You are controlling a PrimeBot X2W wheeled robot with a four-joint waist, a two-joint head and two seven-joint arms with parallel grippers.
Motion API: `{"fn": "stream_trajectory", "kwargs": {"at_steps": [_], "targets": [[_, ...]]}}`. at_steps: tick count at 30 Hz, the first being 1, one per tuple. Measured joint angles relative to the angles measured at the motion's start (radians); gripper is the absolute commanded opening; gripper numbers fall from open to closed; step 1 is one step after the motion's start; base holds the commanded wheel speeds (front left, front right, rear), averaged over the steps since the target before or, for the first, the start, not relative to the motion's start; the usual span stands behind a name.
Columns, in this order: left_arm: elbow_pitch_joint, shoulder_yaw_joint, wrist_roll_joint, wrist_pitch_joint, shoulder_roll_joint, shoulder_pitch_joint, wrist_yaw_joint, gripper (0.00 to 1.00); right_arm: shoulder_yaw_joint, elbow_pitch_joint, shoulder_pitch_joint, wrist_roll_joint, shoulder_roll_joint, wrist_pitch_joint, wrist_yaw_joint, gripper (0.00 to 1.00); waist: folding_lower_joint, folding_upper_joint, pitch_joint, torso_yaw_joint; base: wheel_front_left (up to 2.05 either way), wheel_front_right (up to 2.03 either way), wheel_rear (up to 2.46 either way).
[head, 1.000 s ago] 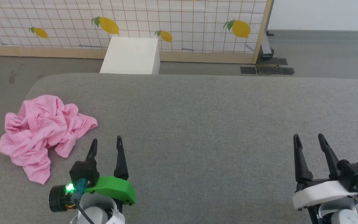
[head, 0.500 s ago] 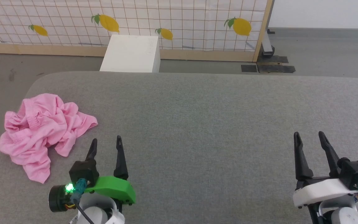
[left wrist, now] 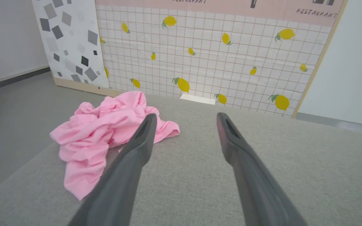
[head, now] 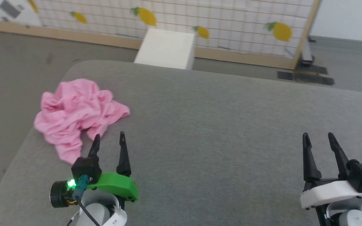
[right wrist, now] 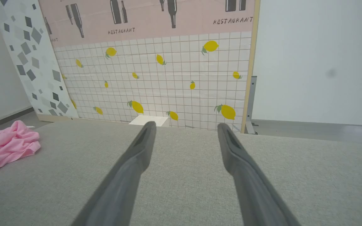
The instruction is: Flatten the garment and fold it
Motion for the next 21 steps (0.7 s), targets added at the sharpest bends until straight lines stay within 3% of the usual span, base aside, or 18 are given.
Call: {"fn": "stream_trajectory", "kwargs": {"at_steps": [3, 4, 6, 21], "targets": [[0.001, 0.009, 0.0, 0.0, 0.007, 0.001, 0.0, 1.0, 0.006, -0.001, 0.0, -0.001, 0.0, 0.0, 0.0, 1.0, 0.0, 0.0, 0.0, 0.059, 0.0, 0.0, 0.0], [-0.001, 0.016, 0.0, 0.0, 0.013, 0.004, 0.006, 1.0, 0.014, 0.0, 0.0, -0.006, 0.0, 0.0, 0.0, 1.0, 0.0, 0.0, -0.001, 0.121, 0.0, 0.0, 0.0], [-0.002, 0.021, 0.0, 0.0, 0.02, 0.01, 0.009, 1.0, 0.023, 0.001, 0.001, -0.006, 0.0, 0.0, 0.0, 1.0, 0.0, 0.0, -0.002, 0.167, 0.0, 0.0, 0.0], [-0.013, 0.024, -0.001, 0.0, 0.041, 0.038, 0.02, 1.0, 0.073, 0.02, 0.007, -0.007, 0.002, 0.0, 0.0, 1.0, 0.0, 0.0, -0.023, 0.467, -0.01, -0.01, -0.01]]}}
